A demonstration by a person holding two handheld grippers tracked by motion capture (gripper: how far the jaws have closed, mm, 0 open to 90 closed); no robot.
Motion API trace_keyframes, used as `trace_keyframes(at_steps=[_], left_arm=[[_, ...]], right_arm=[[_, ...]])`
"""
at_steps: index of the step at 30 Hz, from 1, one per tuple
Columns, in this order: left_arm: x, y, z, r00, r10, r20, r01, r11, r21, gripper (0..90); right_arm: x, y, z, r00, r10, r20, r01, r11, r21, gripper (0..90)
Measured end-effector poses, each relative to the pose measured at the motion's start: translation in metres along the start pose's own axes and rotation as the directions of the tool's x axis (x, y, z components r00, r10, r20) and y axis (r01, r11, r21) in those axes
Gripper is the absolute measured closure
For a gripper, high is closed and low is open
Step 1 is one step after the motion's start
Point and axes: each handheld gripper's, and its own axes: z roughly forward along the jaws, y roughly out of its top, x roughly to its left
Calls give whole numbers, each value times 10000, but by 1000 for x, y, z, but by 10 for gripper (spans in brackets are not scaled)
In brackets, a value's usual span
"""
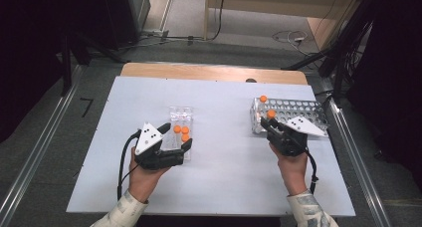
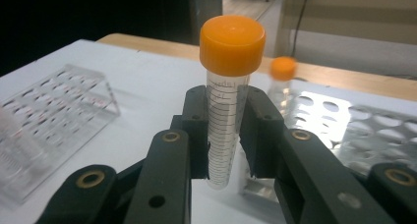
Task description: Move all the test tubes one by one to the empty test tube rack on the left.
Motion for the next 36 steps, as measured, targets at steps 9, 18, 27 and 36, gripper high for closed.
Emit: trace_keyframes(at_steps=[9,18,27,36], left_arm=[[-3,1,-1,9998,79,189,-79,10000,-8,173],[-9,0,1,9990,166,416,-169,9998,68,173],[-18,-1,4,9960,255,862,-264,9996,98,176],[-37,-7,10,9869,562,1515,-599,9980,201,206]], right_arm=[[27,-11,10,9964,-268,-807,304,9986,429,718],[57,-19,17,9815,-865,-1706,993,9928,677,718],[84,-25,21,9592,-1201,-2560,1460,9857,843,718],[116,-34,26,9198,-1714,-3529,2207,9697,1043,718]])
